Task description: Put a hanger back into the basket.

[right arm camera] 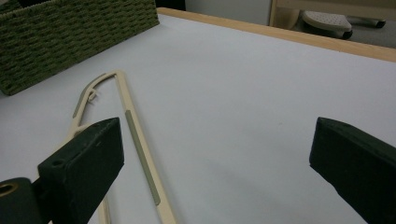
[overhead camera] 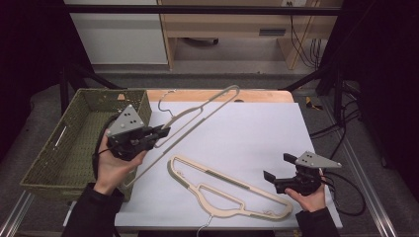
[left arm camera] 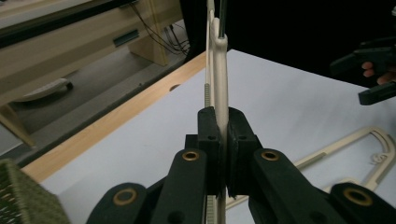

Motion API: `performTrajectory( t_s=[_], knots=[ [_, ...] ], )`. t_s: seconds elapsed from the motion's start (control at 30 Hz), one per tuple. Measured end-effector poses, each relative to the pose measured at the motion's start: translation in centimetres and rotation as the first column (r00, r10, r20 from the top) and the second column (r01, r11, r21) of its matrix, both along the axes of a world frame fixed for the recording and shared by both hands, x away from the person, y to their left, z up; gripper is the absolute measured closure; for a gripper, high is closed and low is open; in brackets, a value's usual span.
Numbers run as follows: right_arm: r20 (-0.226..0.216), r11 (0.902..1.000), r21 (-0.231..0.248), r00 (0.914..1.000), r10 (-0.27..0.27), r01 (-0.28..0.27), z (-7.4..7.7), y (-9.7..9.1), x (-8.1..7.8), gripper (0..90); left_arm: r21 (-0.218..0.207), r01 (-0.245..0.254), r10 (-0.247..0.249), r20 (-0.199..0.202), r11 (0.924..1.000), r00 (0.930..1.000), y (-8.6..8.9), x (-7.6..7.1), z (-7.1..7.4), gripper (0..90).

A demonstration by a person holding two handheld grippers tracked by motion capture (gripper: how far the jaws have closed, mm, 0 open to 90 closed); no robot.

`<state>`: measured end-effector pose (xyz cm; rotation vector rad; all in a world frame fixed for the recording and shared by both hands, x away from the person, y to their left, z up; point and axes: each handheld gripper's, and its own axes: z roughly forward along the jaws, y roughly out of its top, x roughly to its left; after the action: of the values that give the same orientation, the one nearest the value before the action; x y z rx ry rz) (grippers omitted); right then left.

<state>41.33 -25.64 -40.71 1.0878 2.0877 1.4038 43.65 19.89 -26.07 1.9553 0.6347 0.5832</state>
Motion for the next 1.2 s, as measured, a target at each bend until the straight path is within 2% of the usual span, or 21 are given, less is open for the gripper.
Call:
performTrajectory(
  t_s=[0.1,0.17,0.2,0.3,0.33,0.43,0.53,0.67,0.9,1.07,1.17,1.2],
  knots=[
    [-0.003,0.9999,0.011,1.0000,0.005,-0.005,0.0,0.0,0.0,3.4,-0.005,-0.012,0.012,-0.003,0.9999,0.9999,1.1,0.4,0.9,86.1],
    [0.001,1.0000,0.001,1.0000,0.002,-0.002,0.0,0.0,0.0,3.4,-0.010,-0.017,0.017,-0.005,0.9998,0.9998,1.8,0.7,1.4,86.1],
    [-0.004,0.9999,0.013,1.0000,0.005,-0.005,0.0,0.1,0.0,3.4,-0.005,-0.021,0.021,-0.005,0.9998,0.9998,2.2,0.8,1.6,86.2],
    [0.001,1.0000,0.005,1.0000,0.005,-0.005,0.0,0.0,0.0,3.4,0.001,-0.036,0.036,-0.007,0.9994,0.9993,3.3,1.2,2.2,86.2],
    [-0.004,0.9999,0.015,1.0000,0.008,-0.008,0.0,0.1,0.0,3.4,0.003,-0.038,0.038,-0.009,0.9993,0.9992,3.7,1.3,2.3,86.2],
    [-0.006,0.9998,0.017,0.9999,0.009,-0.009,0.0,0.1,0.0,3.3,-0.009,-0.043,0.043,-0.006,0.9990,0.9991,5.1,1.7,2.7,86.1],
    [-0.001,0.9999,0.008,1.0000,0.007,-0.007,0.0,0.1,0.0,3.2,0.014,-0.065,0.064,0.004,0.9978,0.9979,6.7,2.1,2.9,86.2],
    [-0.002,0.9999,0.009,1.0000,0.008,-0.008,0.0,0.1,0.0,3.1,0.034,-0.089,0.089,0.003,0.9955,0.9961,8.9,2.7,2.7,86.1],
    [-0.004,0.9999,0.011,0.9999,0.011,-0.011,0.0,0.2,0.0,2.8,0.044,-0.113,0.113,-0.002,0.9926,0.9936,12.7,3.8,1.5,86.1],
    [-0.005,0.9998,0.013,0.9999,0.014,-0.014,0.0,0.3,0.0,2.8,0.055,-0.160,0.161,-0.030,0.9857,0.9864,15.1,4.5,0.6,86.1],
    [-0.004,0.9998,0.004,0.9998,0.017,-0.017,-0.1,0.3,0.1,2.8,0.076,-0.187,0.191,-0.046,0.9794,0.9805,16.3,4.9,0.0,86.1],
    [-0.004,0.9998,0.000,0.9997,0.022,-0.022,-0.1,0.3,0.1,2.8,0.082,-0.197,0.200,-0.035,0.9770,0.9791,16.7,5.1,-0.1,86.1]
  ],
)
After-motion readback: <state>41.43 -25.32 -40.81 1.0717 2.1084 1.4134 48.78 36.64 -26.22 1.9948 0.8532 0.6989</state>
